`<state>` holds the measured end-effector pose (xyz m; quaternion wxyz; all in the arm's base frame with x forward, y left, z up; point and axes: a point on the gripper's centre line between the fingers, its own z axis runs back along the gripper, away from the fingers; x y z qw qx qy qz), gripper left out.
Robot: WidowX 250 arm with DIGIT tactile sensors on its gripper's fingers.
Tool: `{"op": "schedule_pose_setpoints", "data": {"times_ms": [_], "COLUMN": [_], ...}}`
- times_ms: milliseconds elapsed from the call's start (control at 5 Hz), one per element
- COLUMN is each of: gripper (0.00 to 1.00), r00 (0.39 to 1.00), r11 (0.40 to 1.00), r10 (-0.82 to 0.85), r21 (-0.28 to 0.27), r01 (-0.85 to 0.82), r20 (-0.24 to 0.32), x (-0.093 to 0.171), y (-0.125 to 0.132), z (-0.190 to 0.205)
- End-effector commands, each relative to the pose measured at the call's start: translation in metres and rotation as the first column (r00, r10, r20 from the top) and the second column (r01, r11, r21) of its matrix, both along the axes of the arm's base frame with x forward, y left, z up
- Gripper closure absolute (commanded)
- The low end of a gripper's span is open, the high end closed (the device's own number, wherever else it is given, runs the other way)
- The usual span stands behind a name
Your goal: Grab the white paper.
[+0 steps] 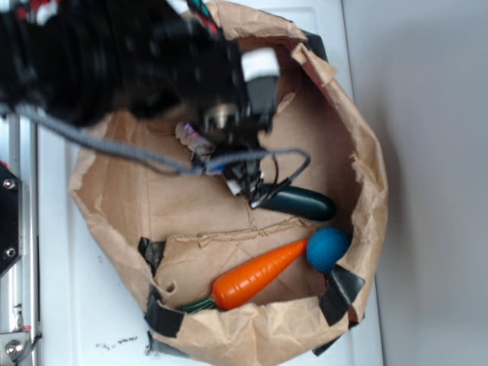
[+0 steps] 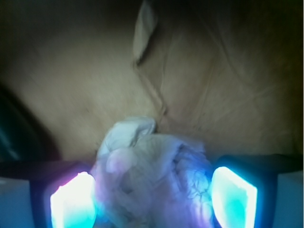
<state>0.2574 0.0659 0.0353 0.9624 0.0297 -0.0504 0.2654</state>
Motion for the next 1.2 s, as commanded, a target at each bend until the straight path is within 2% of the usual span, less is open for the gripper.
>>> {"op": "schedule_pose_setpoints", "data": {"times_ms": [0,200,400,600,800,1000], "gripper": [0.0,1.0,1.0,1.0,1.0,1.0], "r00": [0.999,0.995,0.994,0.993,0.994,0.996], "r11": [0.999,0.996,0.996,0.997,0.986,0.965], "r10": [0.033,0.078,0.077,0.071,0.065,0.077], "r21": [0.034,0.035,0.037,-0.027,-0.16,-0.255], "r01": [-0.034,-0.08,-0.08,-0.068,-0.051,-0.061], "r20": [0.043,0.059,0.077,0.095,0.085,0.053], "x": [0.004,0.009,0.009,0.006,0.002,0.004], "y": [0.009,0.01,0.007,0.003,-0.005,-0.014], "z": [-0.002,-0.005,-0.001,0.025,0.072,0.112]}}
